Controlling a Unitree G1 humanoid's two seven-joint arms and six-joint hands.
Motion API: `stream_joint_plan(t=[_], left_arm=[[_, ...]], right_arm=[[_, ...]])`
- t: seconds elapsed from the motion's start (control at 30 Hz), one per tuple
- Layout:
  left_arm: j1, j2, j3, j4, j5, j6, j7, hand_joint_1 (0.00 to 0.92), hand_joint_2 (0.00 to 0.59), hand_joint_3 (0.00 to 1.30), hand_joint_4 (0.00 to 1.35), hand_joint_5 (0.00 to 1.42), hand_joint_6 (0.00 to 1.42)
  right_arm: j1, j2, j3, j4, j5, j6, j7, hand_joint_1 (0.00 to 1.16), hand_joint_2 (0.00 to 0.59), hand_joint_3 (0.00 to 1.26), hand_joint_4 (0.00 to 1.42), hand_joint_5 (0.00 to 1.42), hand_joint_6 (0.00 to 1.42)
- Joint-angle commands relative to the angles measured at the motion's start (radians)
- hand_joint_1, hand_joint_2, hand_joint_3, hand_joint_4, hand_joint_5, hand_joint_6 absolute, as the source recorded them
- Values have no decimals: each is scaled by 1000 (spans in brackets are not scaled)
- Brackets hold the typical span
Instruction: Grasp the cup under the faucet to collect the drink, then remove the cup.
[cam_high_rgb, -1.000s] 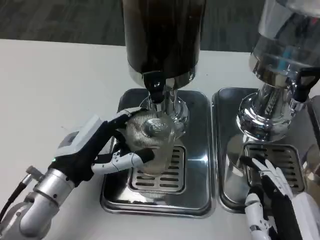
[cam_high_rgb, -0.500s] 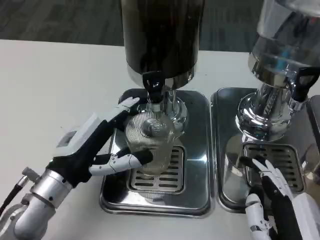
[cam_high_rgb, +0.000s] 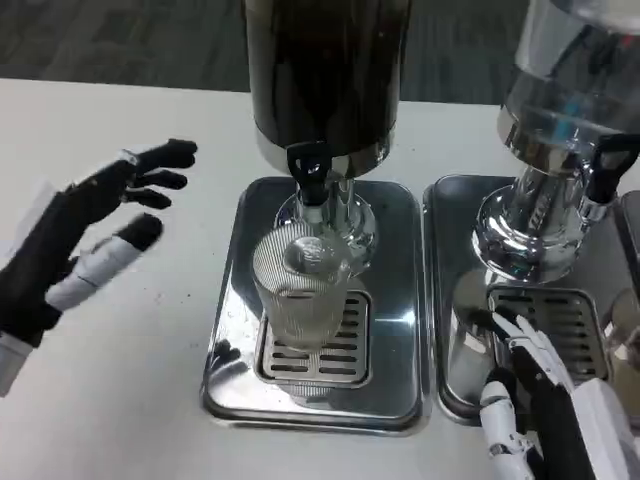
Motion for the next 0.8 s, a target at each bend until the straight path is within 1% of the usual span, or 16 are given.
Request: stream_joint_plan(t=[0.03, 0.13, 0.2, 0.3, 0.33, 0.4, 0.43, 0.5, 0.57, 0.63, 0.8], left_arm=[[-1, 6, 90, -122, -334, 247, -379, 0, 105, 303, 237, 258, 396], [-22, 7, 156, -171, -455, 440, -570, 0, 89, 295, 210, 224, 359], [-45, 21, 186, -195, -516, 610, -683, 0, 81, 295, 202, 221, 352], [-72, 38, 213, -224, -579, 856, -814, 0, 59, 275, 182, 203, 330], [-79, 41, 222, -229, -589, 920, -845, 0, 58, 261, 170, 192, 320], [-97, 50, 235, -234, -591, 1021, -897, 0, 50, 185, 62, 106, 257], [-111, 54, 239, -232, -590, 1073, -924, 0, 53, 169, 40, 85, 237], [-136, 59, 247, -220, -583, 1140, -964, 0, 40, 155, 32, 67, 213], [-158, 61, 255, -208, -570, 1184, -993, 0, 54, 140, 15, 56, 182], [-184, 62, 258, -193, -565, 1240, -1028, 0, 92, 70, 1, 8, 118], [-237, 57, 271, -155, -540, 1311, -1078, 0, 99, 61, 0, 0, 93]], right_arm=[[-19, 0, 5, 19, 6, -4, -2, 9, 586, 203, 86, 49, 67], [-27, 3, 11, 30, 7, -5, -7, 12, 586, 216, 95, 50, 64], [-26, 7, 14, 35, 4, -6, -16, 12, 586, 217, 95, 50, 63], [-21, 12, 14, 40, 6, -8, -24, 13, 586, 218, 100, 50, 63], [-21, 13, 15, 40, 3, -9, -28, 14, 586, 218, 102, 52, 63], [-22, 16, 16, 45, 5, -11, -33, 15, 586, 226, 110, 60, 63], [-23, 17, 16, 46, 4, -11, -35, 15, 586, 228, 112, 60, 63], [-26, 20, 20, 51, 3, -11, -38, 17, 586, 238, 118, 61, 63], [-29, 22, 22, 57, 5, -13, -41, 17, 586, 239, 118, 61, 63], [-29, 24, 23, 62, 7, -15, -46, 17, 586, 240, 118, 61, 63], [-31, 29, 26, 76, 13, -19, -58, 18, 586, 241, 119, 62, 57]])
